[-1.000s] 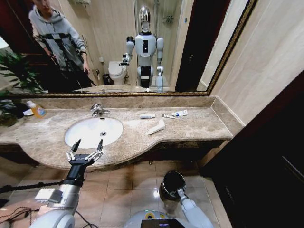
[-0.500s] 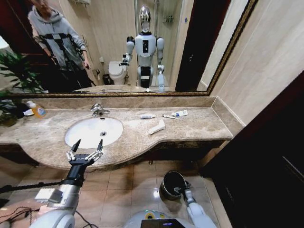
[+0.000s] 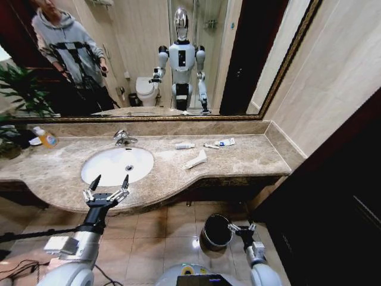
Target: Pick up the trash from the sink and place it in the trash bin.
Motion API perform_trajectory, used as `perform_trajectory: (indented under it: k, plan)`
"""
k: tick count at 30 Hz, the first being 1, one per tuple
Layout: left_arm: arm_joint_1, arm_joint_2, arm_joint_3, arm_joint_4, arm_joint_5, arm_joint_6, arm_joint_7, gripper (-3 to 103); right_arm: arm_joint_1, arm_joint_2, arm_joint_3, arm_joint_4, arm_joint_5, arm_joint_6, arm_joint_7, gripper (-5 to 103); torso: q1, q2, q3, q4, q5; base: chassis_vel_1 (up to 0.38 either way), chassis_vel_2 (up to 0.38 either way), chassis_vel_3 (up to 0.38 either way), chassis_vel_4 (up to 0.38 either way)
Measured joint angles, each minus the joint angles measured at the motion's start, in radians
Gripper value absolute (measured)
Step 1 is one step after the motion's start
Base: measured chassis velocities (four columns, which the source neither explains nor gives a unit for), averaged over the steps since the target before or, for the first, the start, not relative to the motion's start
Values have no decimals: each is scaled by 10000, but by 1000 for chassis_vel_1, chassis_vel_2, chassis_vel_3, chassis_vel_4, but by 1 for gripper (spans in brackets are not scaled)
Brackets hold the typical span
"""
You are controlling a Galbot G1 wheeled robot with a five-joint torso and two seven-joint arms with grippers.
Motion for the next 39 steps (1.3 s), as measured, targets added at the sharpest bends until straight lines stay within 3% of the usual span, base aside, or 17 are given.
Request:
perform_trajectory:
  k: [7, 14, 17, 30, 37, 39]
  plan:
    - [0, 0, 0, 0, 0, 0, 0, 100, -575, 141, -168, 1922, 3, -277, 29, 100, 1, 0, 0, 0, -1, 0, 0, 0, 0]
    - [0, -1, 0, 0, 0, 0, 0, 100, -150, 128, -542, 2986, -444, -582, 378, 100, 1, 0, 1, -1, 0, 0, 0, 0, 0]
    - [0, 0, 0, 0, 0, 0, 0, 100, 780, -273, -914, 3387, -468, -1442, 565, 100, 1, 0, 1, 1, 0, 0, 0, 0, 0]
    - [0, 0, -1, 0, 0, 0, -1, 100, 3754, -1733, -2869, 1752, -152, -2794, 714, 100, 2, -1, 2, 1, -1, 0, 0, 0, 0]
    - [0, -1, 0, 0, 0, 0, 0, 100, 5801, -1454, -4159, 520, -106, -3705, 1800, 100, 3, -1, 2, 1, -1, 0, 0, 0, 0]
    - [0, 0, -1, 0, 0, 0, 0, 100, 6555, -1101, -4505, 9, -9, -3877, 2305, 100, 3, -1, 2, 2, -3, 0, 0, 0, 0]
